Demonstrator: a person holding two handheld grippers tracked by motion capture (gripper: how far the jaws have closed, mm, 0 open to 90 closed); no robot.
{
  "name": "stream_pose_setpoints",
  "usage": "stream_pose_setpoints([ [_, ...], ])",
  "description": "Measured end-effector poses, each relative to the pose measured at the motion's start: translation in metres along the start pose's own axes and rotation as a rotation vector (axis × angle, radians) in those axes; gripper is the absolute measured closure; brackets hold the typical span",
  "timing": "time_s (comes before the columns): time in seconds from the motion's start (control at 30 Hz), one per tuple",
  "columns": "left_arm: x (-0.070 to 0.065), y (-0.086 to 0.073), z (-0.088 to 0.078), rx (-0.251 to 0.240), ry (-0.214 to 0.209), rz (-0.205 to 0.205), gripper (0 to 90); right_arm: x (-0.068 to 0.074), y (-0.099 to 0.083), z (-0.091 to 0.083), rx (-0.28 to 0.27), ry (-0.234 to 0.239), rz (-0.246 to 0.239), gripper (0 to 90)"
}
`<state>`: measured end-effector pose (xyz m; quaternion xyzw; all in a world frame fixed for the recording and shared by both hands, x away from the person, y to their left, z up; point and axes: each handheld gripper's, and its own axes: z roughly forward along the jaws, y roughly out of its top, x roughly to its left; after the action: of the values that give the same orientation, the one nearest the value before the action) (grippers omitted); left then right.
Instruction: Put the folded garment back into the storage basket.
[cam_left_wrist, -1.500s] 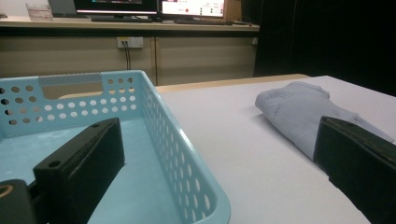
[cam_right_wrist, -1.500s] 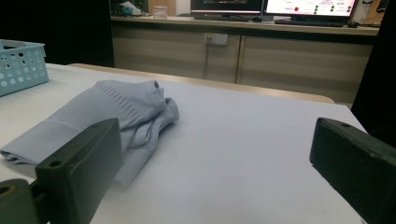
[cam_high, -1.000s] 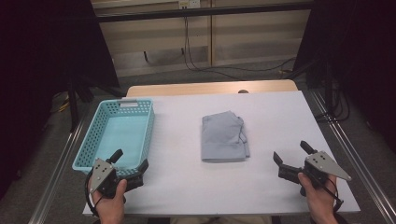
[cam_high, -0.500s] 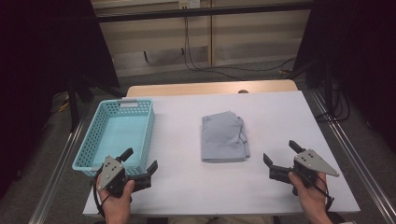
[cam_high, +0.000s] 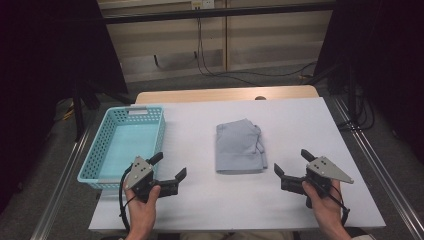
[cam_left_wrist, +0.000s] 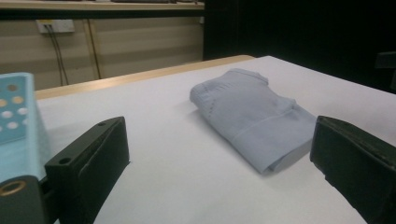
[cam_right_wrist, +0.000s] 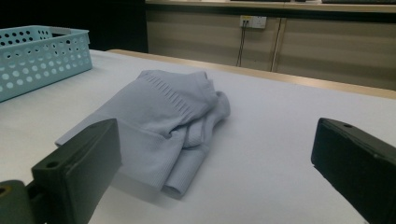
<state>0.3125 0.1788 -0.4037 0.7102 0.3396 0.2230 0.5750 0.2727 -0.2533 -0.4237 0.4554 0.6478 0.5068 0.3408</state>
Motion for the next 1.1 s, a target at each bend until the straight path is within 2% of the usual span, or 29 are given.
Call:
stream_pose_setpoints([
  [0.03,-0.001,0.002,0.004,0.014,-0.019,0.009,4.3,0.002,0.000,0.001,0.007,-0.002,0.006,1.3],
  [0.13,-0.006,0.006,0.014,0.015,-0.045,0.033,4.3,0.005,0.001,0.004,0.013,0.005,0.000,1.3],
  [0.23,-0.006,0.008,0.021,0.012,-0.066,0.016,4.5,0.007,0.002,0.006,0.019,0.004,-0.001,1.4],
  [0.27,-0.006,0.009,0.024,0.017,-0.077,0.016,4.5,0.009,0.002,0.008,0.036,0.011,0.007,1.5],
  [0.33,-0.007,0.011,0.029,0.042,-0.087,0.014,4.5,0.011,0.003,0.010,0.042,0.019,0.012,1.3],
  [0.4,-0.008,0.012,0.034,0.034,-0.088,0.007,4.5,0.011,0.003,0.011,0.041,0.020,0.011,1.2],
  [0.43,-0.008,0.013,0.035,0.051,-0.099,0.007,4.8,0.013,0.003,0.012,0.049,0.016,0.012,1.2],
  [0.5,-0.014,0.017,0.037,0.076,-0.114,0.026,5.0,0.015,0.004,0.014,0.065,0.023,0.024,1.2],
  [0.57,-0.017,0.021,0.041,0.065,-0.129,0.058,5.1,0.016,0.005,0.016,0.081,0.034,0.033,1.2],
  [0.6,-0.019,0.023,0.044,0.061,-0.142,0.054,5.1,0.016,0.005,0.016,0.081,0.034,0.033,1.2],
  [0.67,-0.018,0.026,0.049,0.070,-0.138,0.075,5.2,0.017,0.006,0.017,0.092,0.037,0.043,1.4],
  [0.73,-0.019,0.029,0.061,0.071,-0.157,0.071,5.2,0.017,0.008,0.020,0.103,0.044,0.065,1.7],
  [0.8,-0.018,0.031,0.066,0.080,-0.158,0.081,5.2,0.017,0.009,0.020,0.113,0.051,0.068,2.0],
  [0.87,-0.015,0.032,0.073,0.088,-0.181,0.063,5.5,0.016,0.012,0.024,0.146,0.073,0.074,2.7],
  [0.93,-0.011,0.034,0.078,0.106,-0.175,0.062,5.6,0.016,0.013,0.026,0.169,0.091,0.066,3.1],
  [1.07,-0.006,0.037,0.087,0.102,-0.168,0.051,5.7,0.015,0.015,0.029,0.209,0.111,0.055,3.3],
  [1.1,-0.004,0.036,0.091,0.093,-0.171,0.035,5.6,0.014,0.016,0.031,0.242,0.122,0.058,3.3],
])
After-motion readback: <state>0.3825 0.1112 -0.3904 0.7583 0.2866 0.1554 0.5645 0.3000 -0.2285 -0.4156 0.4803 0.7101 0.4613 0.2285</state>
